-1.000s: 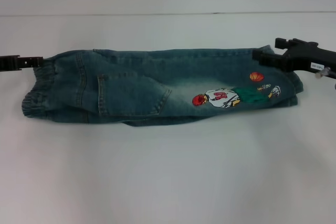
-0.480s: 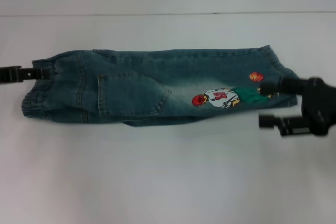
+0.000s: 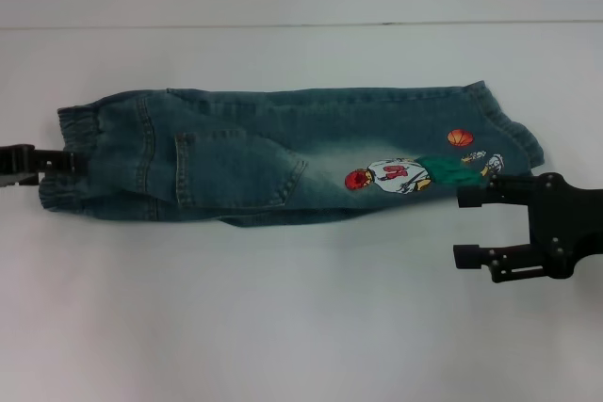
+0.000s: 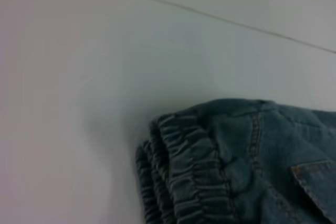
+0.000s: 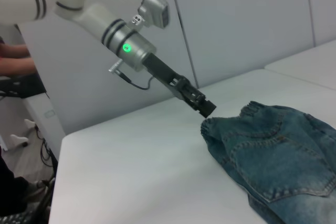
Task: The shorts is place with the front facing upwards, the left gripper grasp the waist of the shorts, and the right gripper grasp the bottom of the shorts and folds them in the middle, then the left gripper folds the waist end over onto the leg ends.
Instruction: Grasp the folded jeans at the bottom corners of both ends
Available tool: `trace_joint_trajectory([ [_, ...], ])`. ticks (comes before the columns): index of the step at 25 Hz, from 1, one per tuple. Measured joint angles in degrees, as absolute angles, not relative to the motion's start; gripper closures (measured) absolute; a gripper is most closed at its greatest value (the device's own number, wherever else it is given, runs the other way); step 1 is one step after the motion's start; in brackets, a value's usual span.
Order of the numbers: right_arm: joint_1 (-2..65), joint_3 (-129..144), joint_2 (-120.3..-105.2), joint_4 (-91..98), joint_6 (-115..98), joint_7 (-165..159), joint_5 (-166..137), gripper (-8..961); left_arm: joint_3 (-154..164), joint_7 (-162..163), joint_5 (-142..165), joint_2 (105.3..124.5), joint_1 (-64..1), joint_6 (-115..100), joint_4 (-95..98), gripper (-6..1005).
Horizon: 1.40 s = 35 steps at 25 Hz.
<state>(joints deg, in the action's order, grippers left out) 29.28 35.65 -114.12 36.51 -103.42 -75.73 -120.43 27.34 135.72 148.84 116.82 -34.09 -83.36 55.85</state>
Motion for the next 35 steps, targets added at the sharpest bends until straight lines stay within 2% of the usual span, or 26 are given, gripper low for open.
trace_joint_trajectory([
  [13,29.52,37.09,-115.5,36.26,-100.02,-74.26,-120.59,65,27.4,137.67,153.1,117.09,-33.96,-80.27,52.74,122],
  [24,29.53,37.07,-115.69,36.27,-99.46,-74.26,-120.59,67,29.14,137.08,152.53,117.27,-35.73,-79.24,49.21,125],
  [29,29.53,36.86,-115.63,36.3,-99.19,-74.26,-120.58,67,29.29,136.61,152.38,117.5,-36.05,-78.02,49.29,301],
  [35,29.67,36.78,-115.69,36.3,-98.7,-74.32,-120.58,68,30.18,136.09,152.38,117.66,-36.6,-77.25,49.31,575],
])
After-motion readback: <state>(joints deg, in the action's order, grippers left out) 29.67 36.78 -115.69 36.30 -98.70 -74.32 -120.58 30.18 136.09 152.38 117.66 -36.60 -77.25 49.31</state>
